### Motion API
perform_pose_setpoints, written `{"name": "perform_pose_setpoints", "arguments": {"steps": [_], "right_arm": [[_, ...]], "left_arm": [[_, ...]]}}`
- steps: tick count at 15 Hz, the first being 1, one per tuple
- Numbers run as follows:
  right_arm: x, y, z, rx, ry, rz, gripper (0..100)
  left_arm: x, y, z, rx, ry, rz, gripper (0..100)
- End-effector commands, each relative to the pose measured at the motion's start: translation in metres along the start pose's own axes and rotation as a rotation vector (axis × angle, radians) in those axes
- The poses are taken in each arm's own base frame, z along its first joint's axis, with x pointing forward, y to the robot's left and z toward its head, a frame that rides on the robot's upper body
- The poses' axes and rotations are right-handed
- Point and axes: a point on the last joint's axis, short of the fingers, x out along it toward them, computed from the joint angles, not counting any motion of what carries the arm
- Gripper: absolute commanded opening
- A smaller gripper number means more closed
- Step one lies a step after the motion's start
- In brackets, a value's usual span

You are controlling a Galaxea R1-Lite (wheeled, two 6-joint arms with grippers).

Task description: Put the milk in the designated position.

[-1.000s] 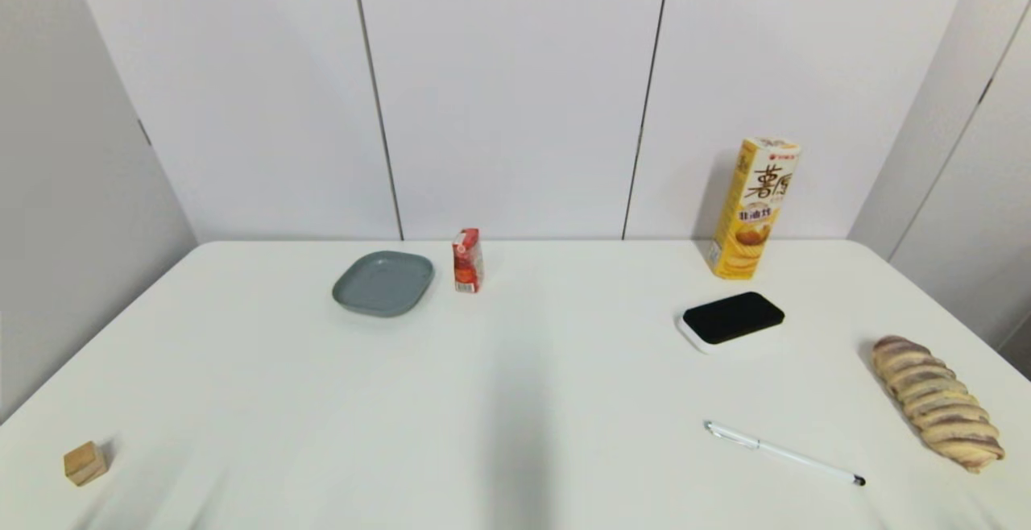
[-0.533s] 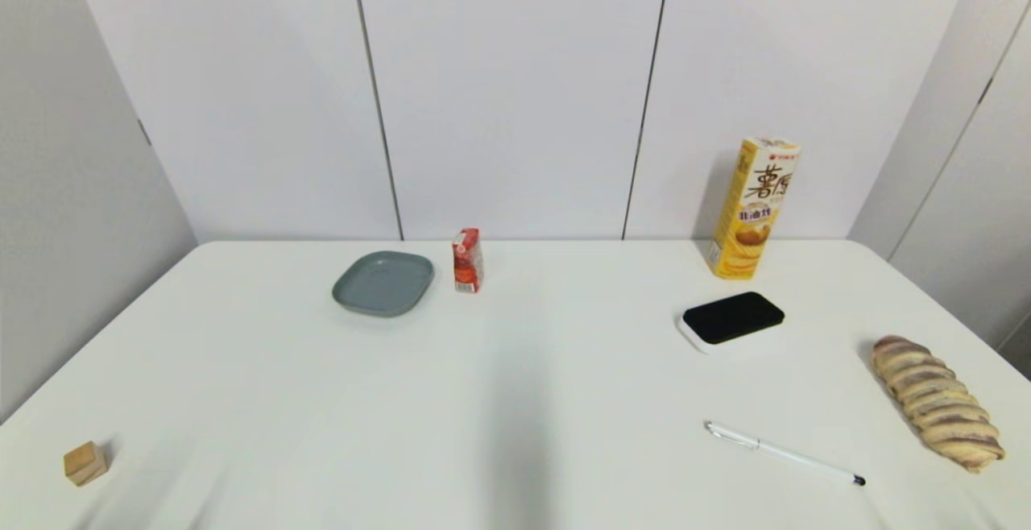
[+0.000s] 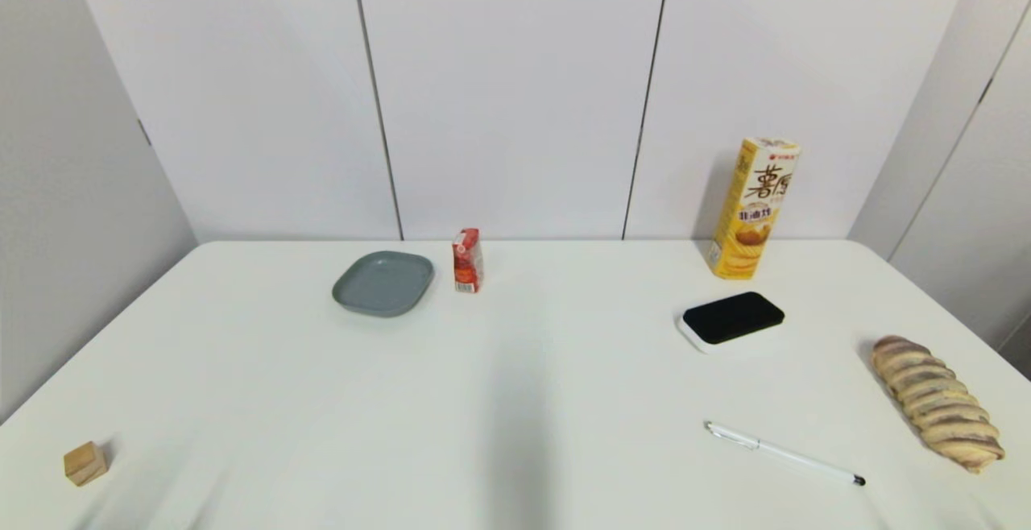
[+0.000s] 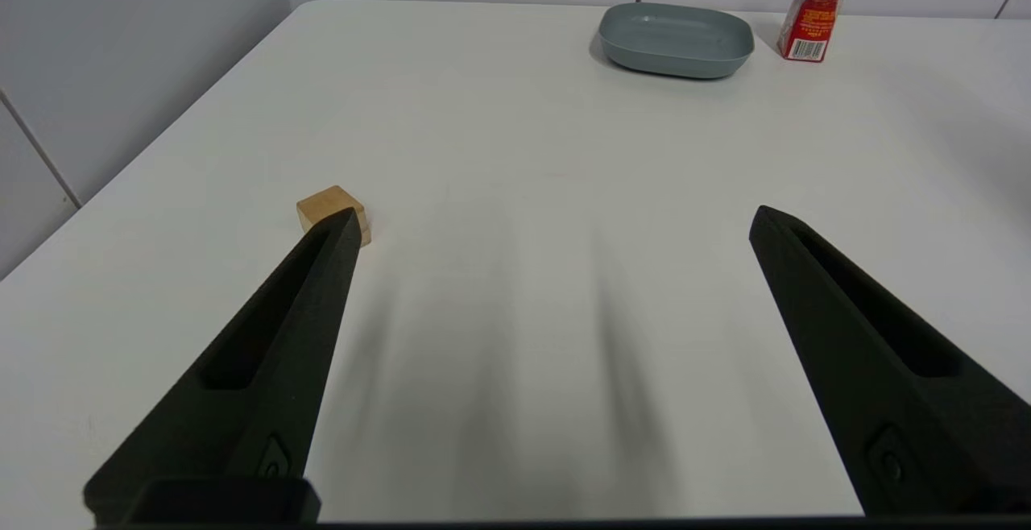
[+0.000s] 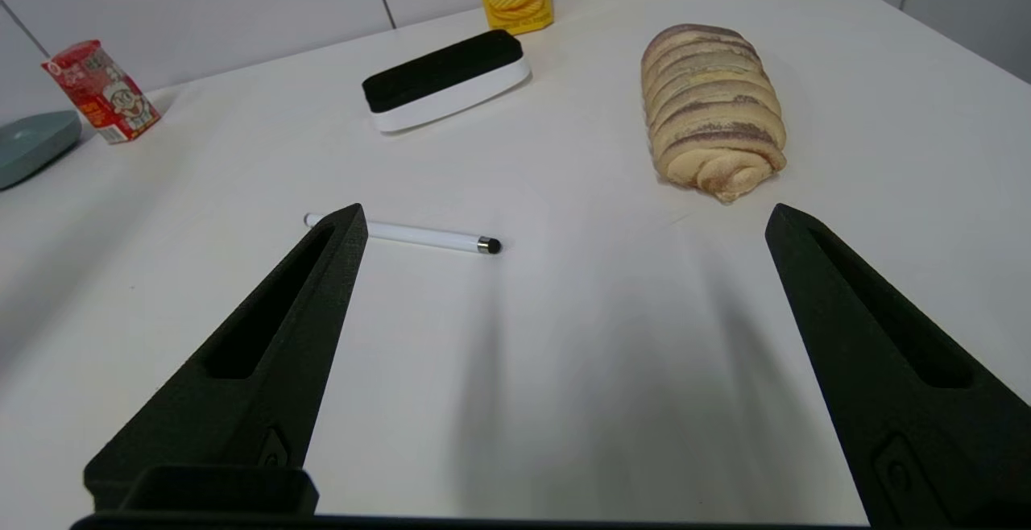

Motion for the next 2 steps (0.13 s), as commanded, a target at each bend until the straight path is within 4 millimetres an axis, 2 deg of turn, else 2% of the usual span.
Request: {"name": "perform_pose_setpoints", "arguments": {"steps": [1,2], "right_arm": [[0.0001,0.0,0.0,0.001,0.002,-0.001,100],[0.0001,0.0,0.0,0.001,0.002,-0.001,100]], "left_arm": [[0.0002,0.0,0.0001,0.0,0.002,-0.001,100],[0.0003,0.0,-0.0003,0.0,0.003,0.001,100]]}}
